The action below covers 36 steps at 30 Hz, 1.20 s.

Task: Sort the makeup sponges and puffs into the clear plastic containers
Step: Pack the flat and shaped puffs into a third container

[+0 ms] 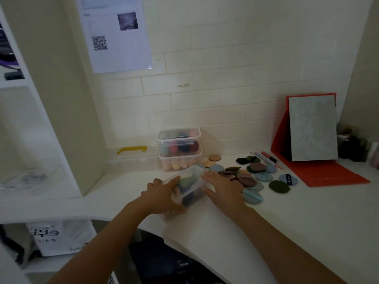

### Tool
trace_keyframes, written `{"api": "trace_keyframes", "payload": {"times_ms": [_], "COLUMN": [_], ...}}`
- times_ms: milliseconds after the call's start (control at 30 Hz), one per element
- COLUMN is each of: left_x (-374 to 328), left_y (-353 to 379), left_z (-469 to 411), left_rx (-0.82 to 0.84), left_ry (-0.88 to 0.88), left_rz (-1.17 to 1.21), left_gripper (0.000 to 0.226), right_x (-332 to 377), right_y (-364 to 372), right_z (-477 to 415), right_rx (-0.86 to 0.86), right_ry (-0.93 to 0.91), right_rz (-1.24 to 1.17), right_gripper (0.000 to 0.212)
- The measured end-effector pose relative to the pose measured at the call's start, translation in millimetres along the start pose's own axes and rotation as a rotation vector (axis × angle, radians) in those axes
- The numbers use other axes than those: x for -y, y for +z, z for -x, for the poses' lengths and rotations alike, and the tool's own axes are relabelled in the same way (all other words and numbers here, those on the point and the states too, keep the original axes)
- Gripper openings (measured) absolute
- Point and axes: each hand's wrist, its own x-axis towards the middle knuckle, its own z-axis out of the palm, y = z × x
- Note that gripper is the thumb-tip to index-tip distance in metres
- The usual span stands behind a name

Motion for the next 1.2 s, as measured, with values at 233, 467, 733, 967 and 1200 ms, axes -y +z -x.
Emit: {"api": "trace_keyframes", "payload": {"times_ms": [233,467,733,967,1200], "left_x": [16.4,26.4,28.1,9.2,17.7], "left_y": [2.5,-28.6,-121.6,-166.8,-187.3], "left_z": [9.7,16.0,-48.0,-112.0,-156.5], "left_rx": [-0.083,-0.343,-0.421,-0.233,-0.065], "left_ry": [-0.040,0.073,0.170,0.163,0.233], "left_rz": [0.233,0.340,0.325,0.391,0.296], "left_gripper": [0.095,0.104,0.109,0.091,0.074], "right_x": [10.9,9.9,1.8,0.0,-5.1], "right_y": [15.9,24.2,42.6,55.8,58.3], "right_z": [-3.8,-10.0,-35.1,-59.1,-67.2], "right_rx": [-0.069,-0.185,-0.094,-0.026,0.114], "right_ry": [0.067,0.176,0.191,0.185,0.202], "right_rz": [-0.070,-0.096,0.311,0.223,0.232], "right_gripper": [0.050,0.071,0.075,0.056,0.063]}}
